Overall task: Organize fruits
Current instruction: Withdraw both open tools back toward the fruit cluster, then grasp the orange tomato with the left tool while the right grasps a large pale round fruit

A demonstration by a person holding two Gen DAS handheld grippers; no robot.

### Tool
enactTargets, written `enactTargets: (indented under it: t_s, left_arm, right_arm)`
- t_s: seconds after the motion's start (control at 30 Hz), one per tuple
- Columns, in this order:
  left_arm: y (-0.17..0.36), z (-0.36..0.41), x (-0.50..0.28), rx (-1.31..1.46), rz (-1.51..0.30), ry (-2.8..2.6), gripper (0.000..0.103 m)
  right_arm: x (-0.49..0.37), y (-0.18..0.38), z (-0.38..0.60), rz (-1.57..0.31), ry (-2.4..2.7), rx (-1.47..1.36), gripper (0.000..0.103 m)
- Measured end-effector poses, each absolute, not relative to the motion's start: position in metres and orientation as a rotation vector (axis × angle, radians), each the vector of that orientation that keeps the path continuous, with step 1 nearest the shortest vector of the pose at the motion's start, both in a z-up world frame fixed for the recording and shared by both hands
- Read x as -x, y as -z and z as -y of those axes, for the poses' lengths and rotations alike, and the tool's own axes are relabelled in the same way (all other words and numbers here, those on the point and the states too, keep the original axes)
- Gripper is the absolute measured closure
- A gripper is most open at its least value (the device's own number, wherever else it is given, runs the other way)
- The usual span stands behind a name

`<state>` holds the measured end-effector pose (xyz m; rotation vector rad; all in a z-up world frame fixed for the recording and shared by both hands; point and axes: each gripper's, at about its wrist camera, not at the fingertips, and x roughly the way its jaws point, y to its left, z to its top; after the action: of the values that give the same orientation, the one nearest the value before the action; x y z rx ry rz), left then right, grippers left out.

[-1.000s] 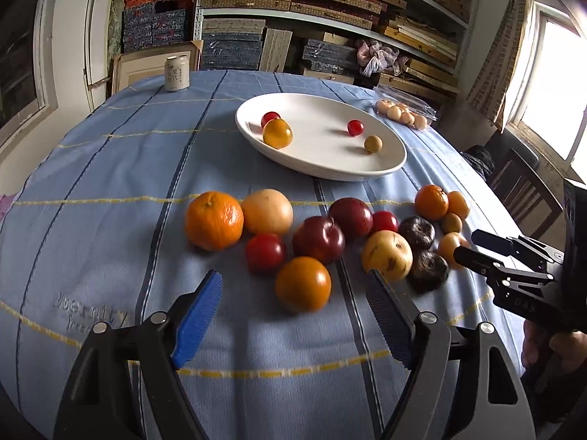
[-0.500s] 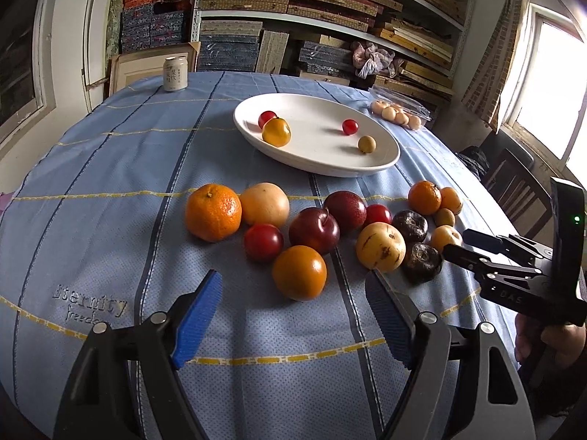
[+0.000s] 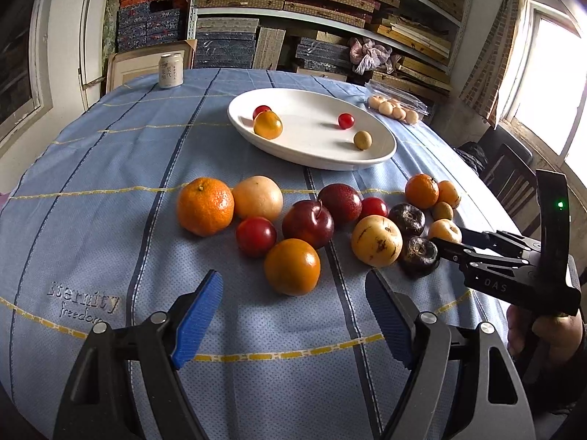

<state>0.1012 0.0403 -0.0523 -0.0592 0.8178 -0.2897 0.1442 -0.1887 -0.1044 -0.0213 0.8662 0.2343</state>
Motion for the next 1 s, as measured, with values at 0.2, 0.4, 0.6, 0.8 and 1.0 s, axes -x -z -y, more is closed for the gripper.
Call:
enactTargets:
  t_s: [0.2,0.4,0.6,0.8,1.0]
  left_arm:
    - [0.053,-0.040,-0.101,0.061,-0.819,0.287,0.022]
    - [0.057,-0.038,-0.104,0.077,-0.815,0.249,0.022]
    - [0.064,-0.011,-0.106,-0.008,-0.815,0.231,0.022]
    - [0.070,-0.006,-0.115,-0.032,-0.831,0.187,0.046]
    - [0.073,-0.010,-0.118,-0.033,-0.821,0.165,0.065]
  right_arm:
    - [-0.138,0.101,0.192,-0.831,-0.210,0.016,0.058]
    - [-0.124,0.095,0.193,-0.780,-0.188,0.035,0.058]
    - [-0.118,0.096,0.191,-0.772,-0.196,0.043,0.058]
    - [-0.117,0.098,0.192,-0.778,-0.211,0.026,0.058]
    - [-0.117,0.098,0.192,-0.780,-0.226,0.024,0.058]
